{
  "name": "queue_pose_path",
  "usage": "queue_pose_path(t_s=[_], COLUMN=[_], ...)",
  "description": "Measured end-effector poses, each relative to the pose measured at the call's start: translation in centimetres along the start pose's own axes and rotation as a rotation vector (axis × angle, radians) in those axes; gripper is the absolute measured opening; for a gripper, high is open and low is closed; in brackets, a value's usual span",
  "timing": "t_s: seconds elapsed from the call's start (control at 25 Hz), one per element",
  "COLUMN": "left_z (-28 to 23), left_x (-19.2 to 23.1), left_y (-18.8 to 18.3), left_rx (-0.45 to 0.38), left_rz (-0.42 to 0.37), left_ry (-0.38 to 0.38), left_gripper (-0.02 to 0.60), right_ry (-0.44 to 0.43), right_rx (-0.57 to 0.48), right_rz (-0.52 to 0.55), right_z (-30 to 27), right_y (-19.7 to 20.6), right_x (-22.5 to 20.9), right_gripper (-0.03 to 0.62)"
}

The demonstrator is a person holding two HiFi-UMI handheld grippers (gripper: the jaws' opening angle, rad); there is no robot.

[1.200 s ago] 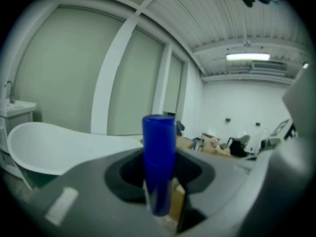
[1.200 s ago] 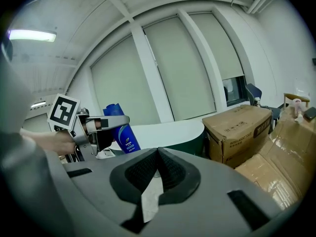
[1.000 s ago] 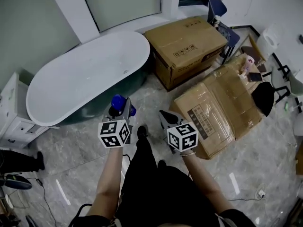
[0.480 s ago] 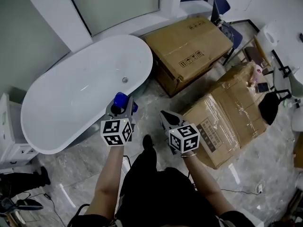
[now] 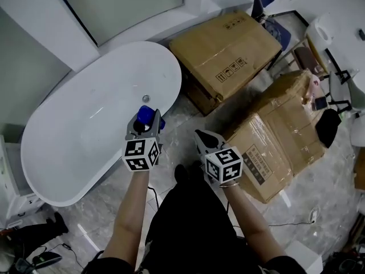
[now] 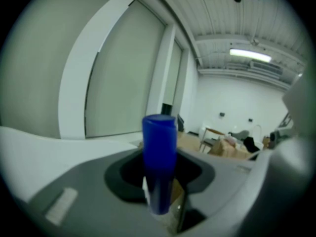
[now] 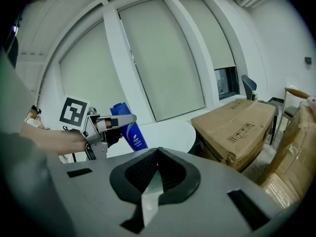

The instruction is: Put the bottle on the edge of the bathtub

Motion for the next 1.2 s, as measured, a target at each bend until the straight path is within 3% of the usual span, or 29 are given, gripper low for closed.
queue_pose_path(t_s=[0.24,0.68,1.2], left_z=[-4.9,-14.7,-22.2], left_x=[1.0,1.2,3.0], left_y=[1.2,4.3,8.3], left_rx=[0.019,0.038,0.054], left_rz=[0.004,-0.094,-0.101], left_ry=[0.005,0.013,-0.022], left_gripper=[0.149,0.149,0.149], right_ry=[0.006,0.013,-0.031], right_rx=[0.009,0.033,0.087], right_rz=[-0.01,-0.078,-0.044], right_z=[-3.1,-8.7,-14.8], right_y=[0.0,0.5,1.6], right_x=[-2.3,-7.4,-10.8], right_gripper=[0.005,0.005,0.003])
Point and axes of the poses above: the fingertips, and each gripper's own axes: z backward along the fingers, x to its left, y out of its underside, the point moved 10 cm from there along z, backward along the fingers, and after that the axes turned 5 degrees about y, right-handed, at the moved point
